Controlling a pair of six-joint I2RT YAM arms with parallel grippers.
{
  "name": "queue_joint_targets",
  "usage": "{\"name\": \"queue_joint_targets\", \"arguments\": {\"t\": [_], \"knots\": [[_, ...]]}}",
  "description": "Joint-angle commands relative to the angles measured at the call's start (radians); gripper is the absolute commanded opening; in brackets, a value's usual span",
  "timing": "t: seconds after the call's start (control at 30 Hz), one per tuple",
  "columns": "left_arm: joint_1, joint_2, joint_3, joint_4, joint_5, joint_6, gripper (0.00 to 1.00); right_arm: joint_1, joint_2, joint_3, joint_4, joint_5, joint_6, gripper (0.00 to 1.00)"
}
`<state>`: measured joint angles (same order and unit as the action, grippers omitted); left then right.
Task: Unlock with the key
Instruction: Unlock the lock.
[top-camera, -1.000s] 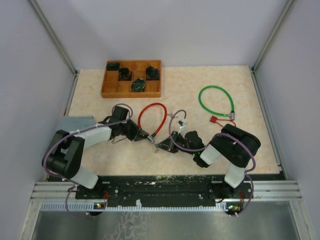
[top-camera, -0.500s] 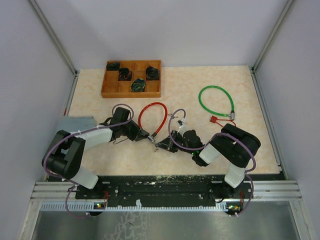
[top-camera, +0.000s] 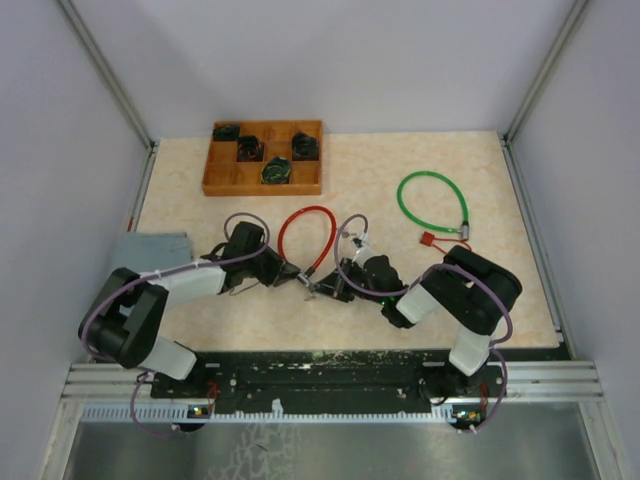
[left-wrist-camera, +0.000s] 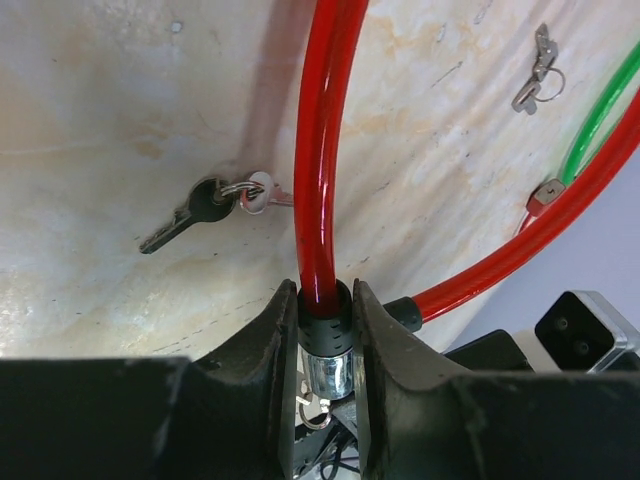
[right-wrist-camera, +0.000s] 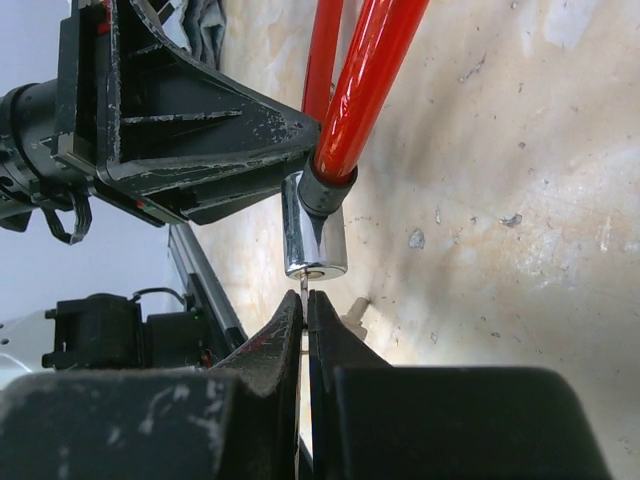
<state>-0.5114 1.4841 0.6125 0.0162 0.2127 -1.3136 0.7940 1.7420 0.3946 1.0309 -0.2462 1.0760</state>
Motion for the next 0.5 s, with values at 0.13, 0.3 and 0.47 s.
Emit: {"name": "queue_joint_targets", "arguments": {"t": [0.13,0.3,0.47], "knots": [[-0.026,-0.119,-0.072,0.107,0.173,0.016,0.35,-0.034,-0.05,0.043,0.149,0.075,0.007,0.0],[-0.006,-0.177,-0.135,0.192,0.171,0.02,0.63,-0.033,-0.061,0.029,0.169,0.061,0.022,0.0],[0.003,-0.181,-0.156,0.244,0.193,0.026,0.74,-0.034,-0.049,0.031,0.209,0.036,0.053,0.0]]}}
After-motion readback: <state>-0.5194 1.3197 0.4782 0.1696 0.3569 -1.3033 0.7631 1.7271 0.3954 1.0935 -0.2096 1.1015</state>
